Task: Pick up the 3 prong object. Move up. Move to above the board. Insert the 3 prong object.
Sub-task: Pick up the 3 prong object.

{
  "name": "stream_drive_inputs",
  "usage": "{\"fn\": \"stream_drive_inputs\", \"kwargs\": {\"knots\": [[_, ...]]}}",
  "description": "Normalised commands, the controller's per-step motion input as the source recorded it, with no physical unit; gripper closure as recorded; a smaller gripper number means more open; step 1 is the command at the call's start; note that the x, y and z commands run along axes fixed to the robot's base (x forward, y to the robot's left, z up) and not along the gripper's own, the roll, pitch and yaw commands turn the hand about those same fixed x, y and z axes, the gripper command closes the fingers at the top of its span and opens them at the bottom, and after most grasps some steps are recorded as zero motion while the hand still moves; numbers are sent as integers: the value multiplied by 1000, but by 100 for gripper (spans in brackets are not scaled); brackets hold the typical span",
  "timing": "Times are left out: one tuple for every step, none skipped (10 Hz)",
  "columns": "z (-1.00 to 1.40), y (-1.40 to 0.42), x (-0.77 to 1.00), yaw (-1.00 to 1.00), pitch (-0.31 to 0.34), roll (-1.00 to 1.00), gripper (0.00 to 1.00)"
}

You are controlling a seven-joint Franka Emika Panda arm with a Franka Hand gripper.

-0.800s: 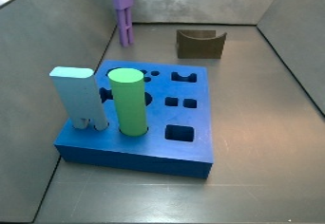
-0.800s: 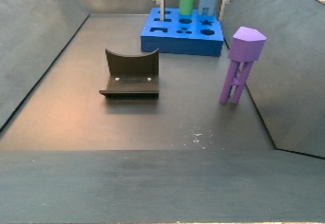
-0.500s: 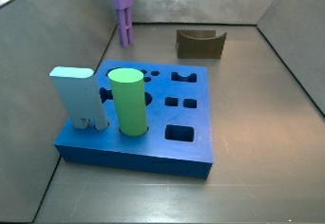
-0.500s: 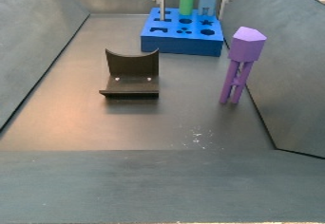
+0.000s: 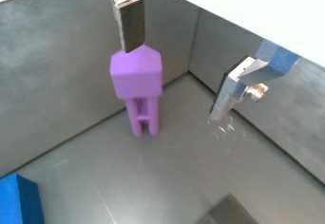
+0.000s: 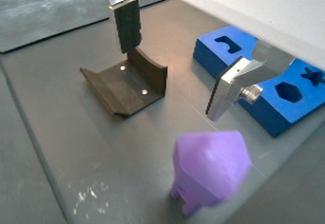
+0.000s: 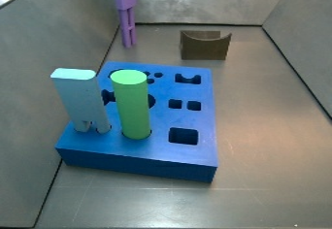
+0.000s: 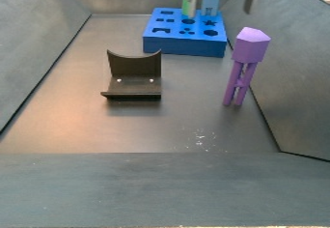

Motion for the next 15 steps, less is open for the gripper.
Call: {"fn": "stream_drive_inputs", "kwargs": {"knots": [[0, 131, -420, 226, 0, 0, 0], [0, 97, -220, 26, 0, 0, 0], [-23, 69, -283, -140, 50, 6, 0], [-71, 97, -271, -186, 19, 0, 0], [-194, 49, -283, -271, 24, 0, 0], [-274, 63, -314, -226, 50, 0, 0], [-180, 69, -377, -11, 0, 0, 0], [-214, 0, -411, -3, 0, 14, 0], [-343, 0, -363, -60, 0, 26, 0], [-357, 0, -277, -174, 0, 9, 0], [-357, -34, -229, -223, 3, 11, 0], [-394, -37, -229, -240, 1, 16, 0], [-457, -43, -211, -243, 0, 31, 0], [-423, -9, -260, -189, 60, 101, 0], [0, -26, -31, -103, 0, 0, 0]]}}
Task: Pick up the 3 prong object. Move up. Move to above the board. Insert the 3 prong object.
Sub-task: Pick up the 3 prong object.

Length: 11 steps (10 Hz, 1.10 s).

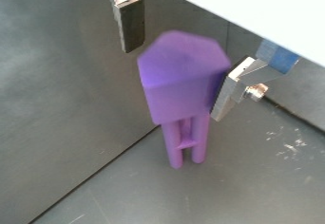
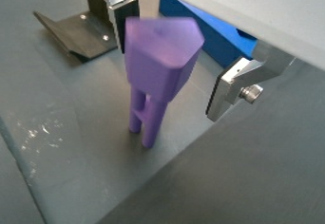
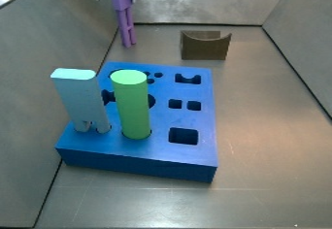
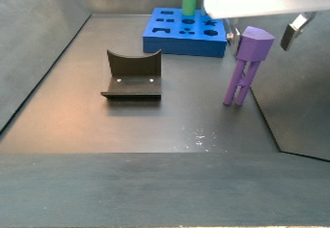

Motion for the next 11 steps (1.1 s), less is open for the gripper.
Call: {"fn": "stream_drive_inputs", "kwargs": {"knots": [[0, 0, 0, 0, 0, 0, 0], [0, 0, 0, 0, 0, 0, 100], [0, 0, 0, 0, 0, 0, 100], [0, 0, 0, 0, 0, 0, 100], [0, 0, 0, 0, 0, 0, 100], [0, 0, 0, 0, 0, 0, 100], [0, 0, 0, 0, 0, 0, 100], [0, 0, 0, 0, 0, 0, 100], [0, 0, 0, 0, 0, 0, 100], [0, 0, 0, 0, 0, 0, 100], [0, 0, 0, 0, 0, 0, 100]]}}
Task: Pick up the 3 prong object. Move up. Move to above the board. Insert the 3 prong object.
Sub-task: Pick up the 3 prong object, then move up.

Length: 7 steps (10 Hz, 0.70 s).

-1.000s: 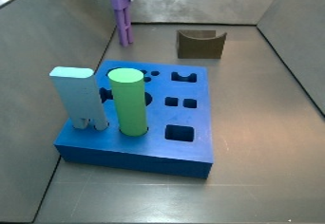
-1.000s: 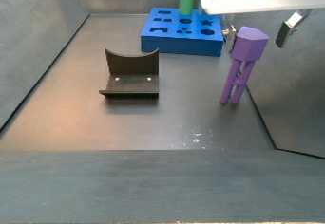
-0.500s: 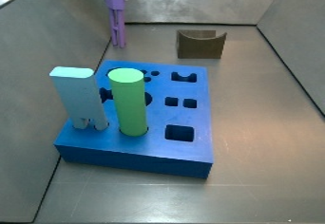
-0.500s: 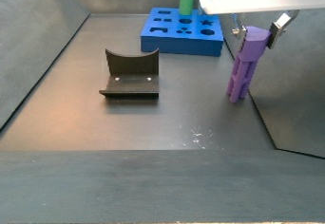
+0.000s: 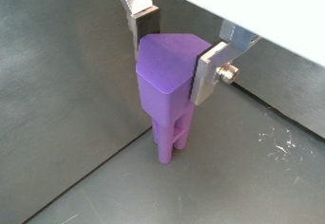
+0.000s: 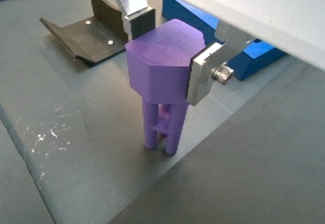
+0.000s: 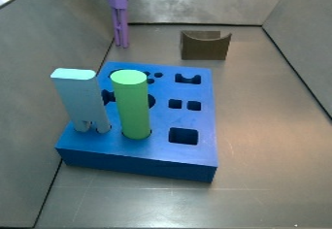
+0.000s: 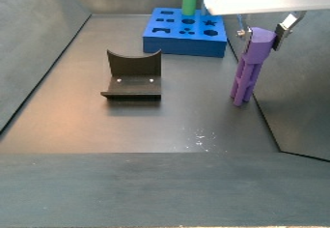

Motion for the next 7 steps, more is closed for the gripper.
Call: {"fn": "stream_drive_inputs", "kwargs": {"knots": [[0, 0, 0, 0, 0, 0, 100], [833, 0, 0, 0, 0, 0, 100], [845, -54, 52, -48, -9, 11, 100], [723, -45, 30, -44, 32, 20, 100], [598, -22, 18, -35, 58, 35, 100], [422, -2, 11, -29, 84, 58, 100], [287, 7, 2, -21, 92, 75, 100]]}}
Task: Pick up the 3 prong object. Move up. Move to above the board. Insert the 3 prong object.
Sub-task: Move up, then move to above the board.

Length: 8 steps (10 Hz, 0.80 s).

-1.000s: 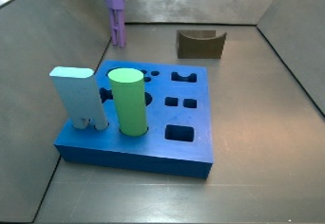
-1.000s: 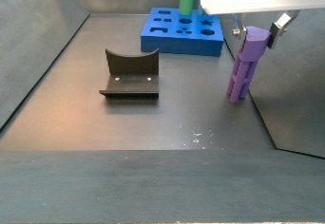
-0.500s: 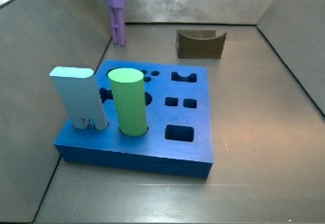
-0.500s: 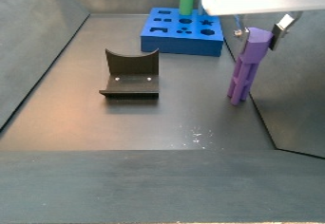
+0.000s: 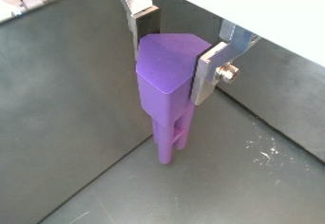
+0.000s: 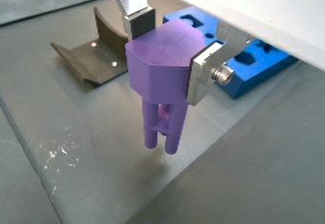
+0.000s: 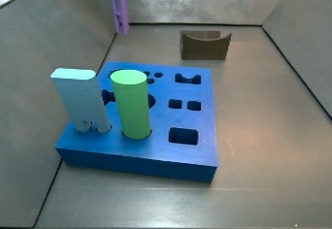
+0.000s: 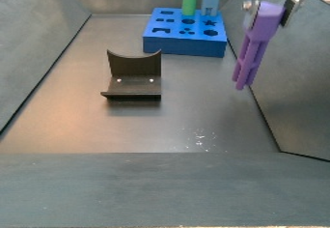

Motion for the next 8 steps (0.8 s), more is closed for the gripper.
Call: {"fn": "stream_drive_inputs", "kwargs": {"knots": [[199, 9, -2, -12, 91, 81, 100], [1000, 205, -239, 49, -125, 58, 100], [1000, 204, -243, 50, -123, 48, 100], [1000, 163, -234, 28, -108, 40, 100], [1000, 139, -214, 10, -81, 48, 100], [1000, 120, -186, 9, -29, 48, 100], [1000, 110, -173, 11, -11, 48, 100], [1000, 96, -146, 14, 22, 46, 100]]}}
